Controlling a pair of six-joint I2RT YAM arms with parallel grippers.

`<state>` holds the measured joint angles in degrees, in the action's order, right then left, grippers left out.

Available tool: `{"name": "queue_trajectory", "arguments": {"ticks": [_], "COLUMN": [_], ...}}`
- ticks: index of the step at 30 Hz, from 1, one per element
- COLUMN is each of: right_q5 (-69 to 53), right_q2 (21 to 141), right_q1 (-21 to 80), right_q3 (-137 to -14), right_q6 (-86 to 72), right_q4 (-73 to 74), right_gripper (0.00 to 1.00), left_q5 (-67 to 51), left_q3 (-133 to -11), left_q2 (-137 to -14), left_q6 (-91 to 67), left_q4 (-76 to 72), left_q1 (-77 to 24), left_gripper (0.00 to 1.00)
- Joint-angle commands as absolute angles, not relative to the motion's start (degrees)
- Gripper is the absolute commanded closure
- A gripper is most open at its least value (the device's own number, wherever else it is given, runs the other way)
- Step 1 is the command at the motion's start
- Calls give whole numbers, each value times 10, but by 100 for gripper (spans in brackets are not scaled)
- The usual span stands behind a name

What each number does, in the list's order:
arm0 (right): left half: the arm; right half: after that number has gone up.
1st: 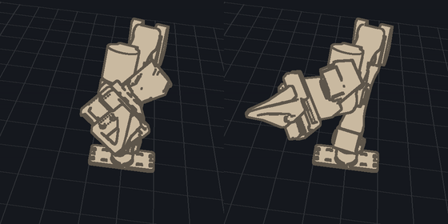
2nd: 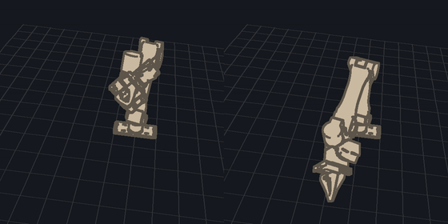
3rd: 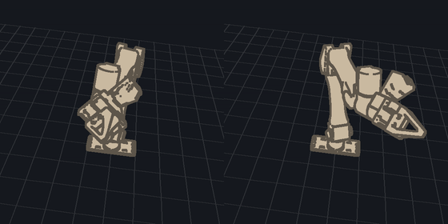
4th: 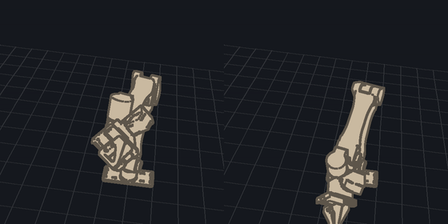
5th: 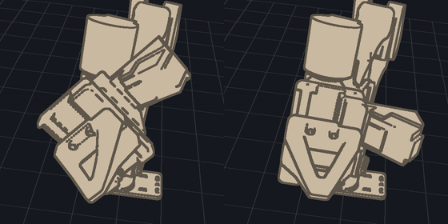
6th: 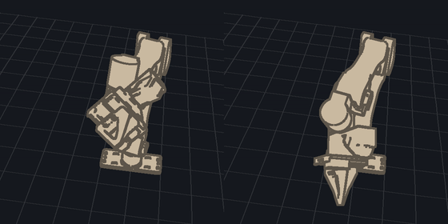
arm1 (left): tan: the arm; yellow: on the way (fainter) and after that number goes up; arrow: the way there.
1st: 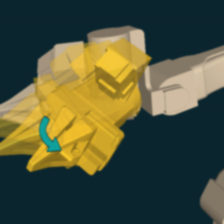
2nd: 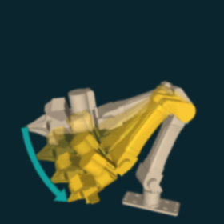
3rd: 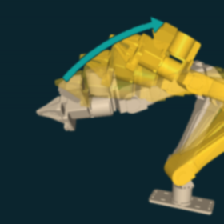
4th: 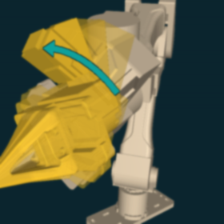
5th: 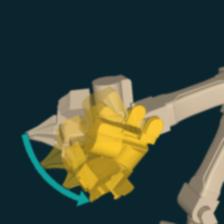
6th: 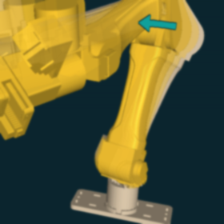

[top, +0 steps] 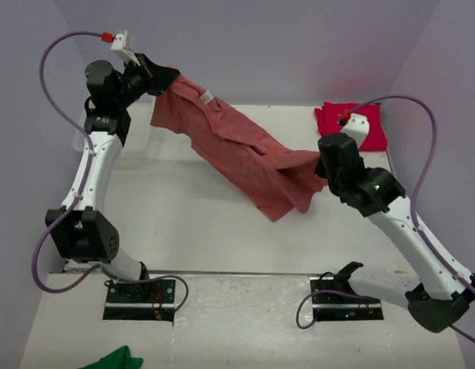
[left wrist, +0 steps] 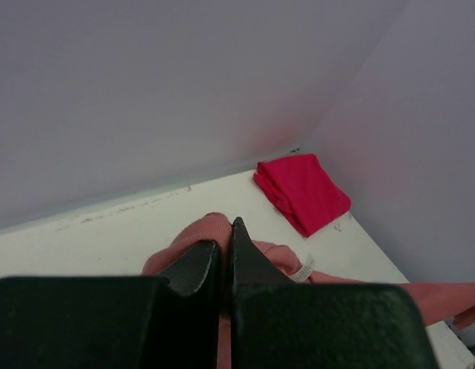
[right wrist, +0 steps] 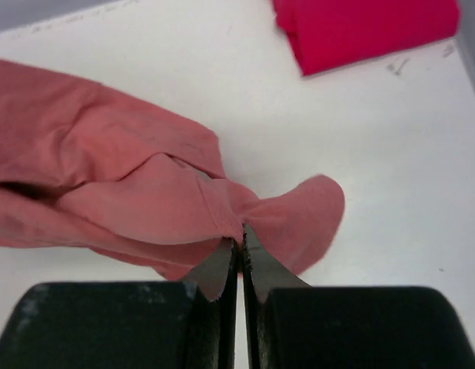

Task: Fold and stack the t-shirts
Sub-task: Flatten out the tshirt

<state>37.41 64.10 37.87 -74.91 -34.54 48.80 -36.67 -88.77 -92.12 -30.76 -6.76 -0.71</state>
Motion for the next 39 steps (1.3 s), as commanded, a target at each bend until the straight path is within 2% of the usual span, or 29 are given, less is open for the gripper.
{"name": "queue_trajectory", "arguments": {"ticks": [1,8,14,21,32,39], "right_q5": [427,435,456,461,444,456], "right_q2": [620,589,588,584,557,603], "right_q1": [331,215,172,154,154,154], "right_q3": [-808,-863,-904,-929,-935,-940], "right_q6": [-287,-239,-224,-220,-221,-243], "right_q4": [569,602,614,622,638,650], "right_gripper": [100,100,100,100,100,100], "left_q5": [-316,-208,-126,-129,-178,-233], "left_q3": [-960,-1075,-1097,-1114,-935,-759], "left_q2": [-858,-795,-728,-682,-515,-491], "left_q6": [-251,-214,-172,-177,-246,-298], "left_q4": [65,221,274,304,280,224], "left_q1": [0,70,83,83,82,82], "left_gripper": [100,100,100,100,100,100]}}
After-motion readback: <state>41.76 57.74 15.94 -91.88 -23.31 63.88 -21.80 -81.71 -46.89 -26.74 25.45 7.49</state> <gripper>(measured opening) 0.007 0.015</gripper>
